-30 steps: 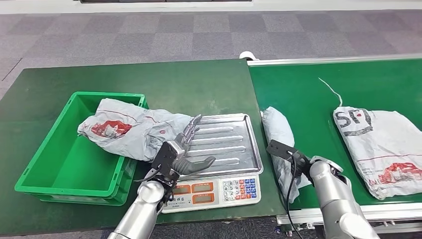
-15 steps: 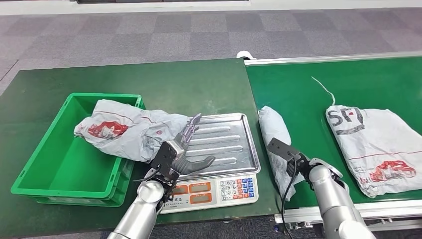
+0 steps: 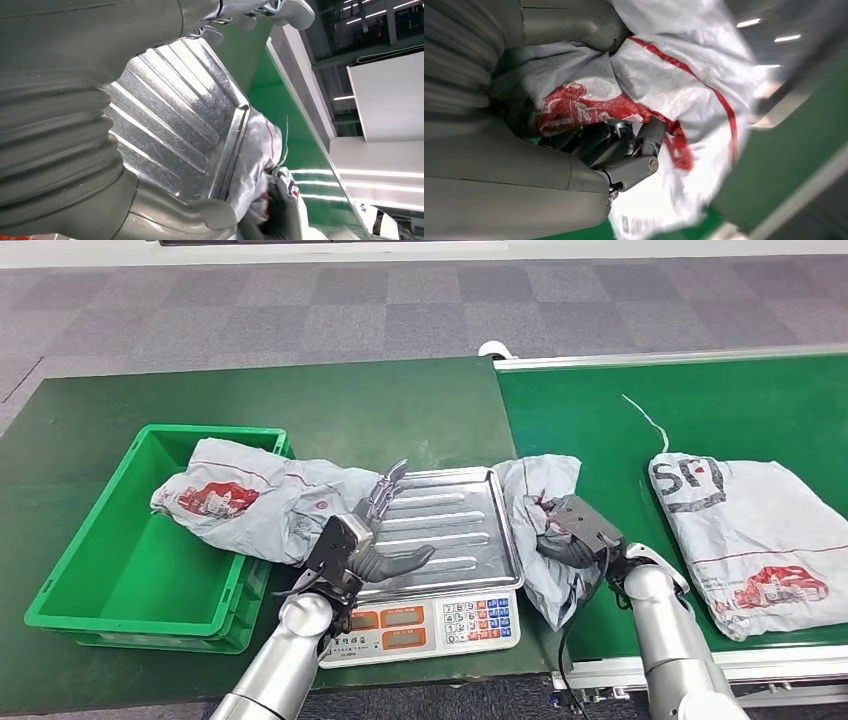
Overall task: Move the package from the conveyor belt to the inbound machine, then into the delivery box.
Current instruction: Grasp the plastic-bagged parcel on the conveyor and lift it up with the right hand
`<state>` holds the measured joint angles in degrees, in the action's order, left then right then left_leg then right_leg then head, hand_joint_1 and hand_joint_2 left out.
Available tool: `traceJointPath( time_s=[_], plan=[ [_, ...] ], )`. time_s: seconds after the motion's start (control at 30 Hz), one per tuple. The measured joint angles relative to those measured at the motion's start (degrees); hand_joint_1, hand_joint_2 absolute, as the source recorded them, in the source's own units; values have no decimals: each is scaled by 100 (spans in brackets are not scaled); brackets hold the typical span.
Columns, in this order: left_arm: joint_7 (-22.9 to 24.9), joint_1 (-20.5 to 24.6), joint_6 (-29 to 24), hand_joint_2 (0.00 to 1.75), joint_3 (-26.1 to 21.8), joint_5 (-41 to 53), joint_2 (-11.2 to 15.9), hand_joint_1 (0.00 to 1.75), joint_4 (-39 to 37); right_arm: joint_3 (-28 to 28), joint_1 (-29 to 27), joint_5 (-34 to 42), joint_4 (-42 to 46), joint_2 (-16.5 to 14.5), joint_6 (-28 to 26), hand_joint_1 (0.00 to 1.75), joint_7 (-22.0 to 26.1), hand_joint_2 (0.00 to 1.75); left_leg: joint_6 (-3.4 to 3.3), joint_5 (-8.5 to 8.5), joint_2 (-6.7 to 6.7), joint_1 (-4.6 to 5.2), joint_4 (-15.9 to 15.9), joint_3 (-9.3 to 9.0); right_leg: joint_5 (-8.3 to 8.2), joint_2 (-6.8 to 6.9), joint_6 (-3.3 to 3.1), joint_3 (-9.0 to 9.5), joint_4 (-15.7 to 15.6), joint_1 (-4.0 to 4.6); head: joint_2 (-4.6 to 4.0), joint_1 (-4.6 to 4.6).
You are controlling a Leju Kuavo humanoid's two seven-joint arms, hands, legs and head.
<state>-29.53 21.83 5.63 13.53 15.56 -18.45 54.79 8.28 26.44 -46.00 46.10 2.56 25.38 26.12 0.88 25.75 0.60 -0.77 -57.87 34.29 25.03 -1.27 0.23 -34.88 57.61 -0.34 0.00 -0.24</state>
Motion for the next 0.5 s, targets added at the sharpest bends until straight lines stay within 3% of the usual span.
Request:
traceJointPath(
  time_s=[0.13, 0.33, 0.5],
  plan=[
    [-48, 95, -36, 175, 0, -57, -28, 0, -164, 42, -215, 562, 500, -20, 178, 175, 519, 175, -3, 2, -4, 2, -1, 5, 1, 5, 2, 0, 0, -3, 0, 0],
    [-98, 181, -77, 175, 0, -98, -69, 0, -348, 444, -507, 797, 1142, -223, 538, 175, 1184, 175, -9, 6, -7, 12, -1, 10, 5, 8, 9, -2, -1, -16, 0, 0],
    [-300, 210, -223, 175, 0, -210, -95, 0, -418, 911, -686, 930, 1782, -457, 930, 175, 1376, 175, -9, 6, -9, 14, -1, 13, 6, 13, 9, -4, -2, -16, 0, 1]
  ],
)
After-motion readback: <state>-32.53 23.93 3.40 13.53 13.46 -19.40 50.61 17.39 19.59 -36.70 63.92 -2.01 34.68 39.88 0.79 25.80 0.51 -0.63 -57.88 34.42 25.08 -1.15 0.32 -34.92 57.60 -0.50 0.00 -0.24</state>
